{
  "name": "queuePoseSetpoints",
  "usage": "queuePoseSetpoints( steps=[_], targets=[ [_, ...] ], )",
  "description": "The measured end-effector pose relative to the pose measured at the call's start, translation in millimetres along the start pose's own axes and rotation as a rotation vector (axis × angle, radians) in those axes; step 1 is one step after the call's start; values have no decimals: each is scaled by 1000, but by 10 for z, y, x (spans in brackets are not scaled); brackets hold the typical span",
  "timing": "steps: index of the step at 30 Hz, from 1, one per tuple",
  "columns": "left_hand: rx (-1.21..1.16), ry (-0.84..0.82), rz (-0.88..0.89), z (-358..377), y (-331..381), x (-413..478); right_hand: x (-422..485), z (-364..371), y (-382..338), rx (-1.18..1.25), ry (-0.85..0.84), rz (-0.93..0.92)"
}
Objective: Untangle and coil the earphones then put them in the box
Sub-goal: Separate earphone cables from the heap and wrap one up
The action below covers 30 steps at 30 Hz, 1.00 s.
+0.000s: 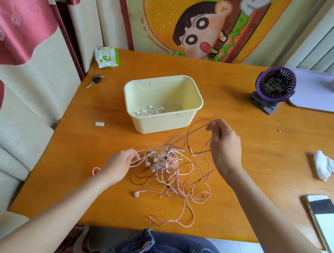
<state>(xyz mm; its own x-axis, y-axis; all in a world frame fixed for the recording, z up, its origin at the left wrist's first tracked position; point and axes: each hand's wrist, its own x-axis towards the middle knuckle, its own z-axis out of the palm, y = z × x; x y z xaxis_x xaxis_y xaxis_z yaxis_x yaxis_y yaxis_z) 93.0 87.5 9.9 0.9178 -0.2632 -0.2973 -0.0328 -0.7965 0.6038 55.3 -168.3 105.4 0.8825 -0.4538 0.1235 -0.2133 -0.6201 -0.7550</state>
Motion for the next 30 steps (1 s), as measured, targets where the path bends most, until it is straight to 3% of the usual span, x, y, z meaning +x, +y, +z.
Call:
queuePoseSetpoints(
  steps=[5,8,11,15,19,26,28,30],
  targets=[
    [83,9,-85,21,-118,66,64,-151,-166,65,136,-22],
    [39,67,7,-33,127,39,33,-184,-226,32,44,-61],
    [-237,159,225,-154,632,-76,-47,-160,-296,21,-100,-107],
    [-473,59,490,-272,1211,-279,-141,-189,-439,-4,-316,-195],
    [-545,57,521,-334,1319,-459,-208,-245,-493,12,-374,-253],
    [-228,183,354,-291,809,-710,-448,-211,-143,-113,-304,-248],
    [-82,68,304,-221,527,-791,-572,-211,-32,-133,-305,-186],
    [77,-184,226,-110,212,-878,-700,-211,53,-132,-298,-154]
  ],
)
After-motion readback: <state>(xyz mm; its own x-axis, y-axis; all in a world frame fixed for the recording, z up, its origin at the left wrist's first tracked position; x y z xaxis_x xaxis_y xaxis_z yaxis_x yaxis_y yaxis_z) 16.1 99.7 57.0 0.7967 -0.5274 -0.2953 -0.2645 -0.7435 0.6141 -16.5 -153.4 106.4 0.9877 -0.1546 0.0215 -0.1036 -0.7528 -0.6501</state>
